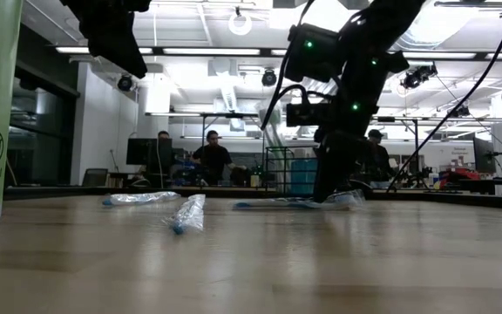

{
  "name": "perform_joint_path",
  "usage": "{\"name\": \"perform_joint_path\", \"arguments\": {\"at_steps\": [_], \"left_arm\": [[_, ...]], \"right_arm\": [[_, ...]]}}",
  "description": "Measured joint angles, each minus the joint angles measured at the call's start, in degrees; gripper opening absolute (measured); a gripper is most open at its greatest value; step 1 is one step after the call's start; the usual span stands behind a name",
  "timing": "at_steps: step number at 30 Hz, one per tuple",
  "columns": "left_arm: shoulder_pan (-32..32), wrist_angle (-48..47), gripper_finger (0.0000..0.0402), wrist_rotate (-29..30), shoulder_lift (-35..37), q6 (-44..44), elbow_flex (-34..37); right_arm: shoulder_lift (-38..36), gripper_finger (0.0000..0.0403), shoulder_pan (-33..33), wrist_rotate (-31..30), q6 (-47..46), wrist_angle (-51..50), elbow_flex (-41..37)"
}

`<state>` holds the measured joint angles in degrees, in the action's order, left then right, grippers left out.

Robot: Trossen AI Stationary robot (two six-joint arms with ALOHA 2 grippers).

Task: Pick & Place toothbrushing station
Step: Put the top right blue toothbrush into the right section of the black mesh organizer

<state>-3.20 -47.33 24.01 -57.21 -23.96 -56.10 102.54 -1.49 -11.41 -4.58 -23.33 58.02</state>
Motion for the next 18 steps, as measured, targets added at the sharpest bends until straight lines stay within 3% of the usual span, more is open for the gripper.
{"name": "perform_joint_path", "arguments": {"at_steps": [18], "left_arm": [[0.0,0.04,0.0113,-2.63,0.0,-0.03,0.0]], "right_arm": [[0.07,0.0097,0.73,1.06,4.32,7.97,0.0]]}}
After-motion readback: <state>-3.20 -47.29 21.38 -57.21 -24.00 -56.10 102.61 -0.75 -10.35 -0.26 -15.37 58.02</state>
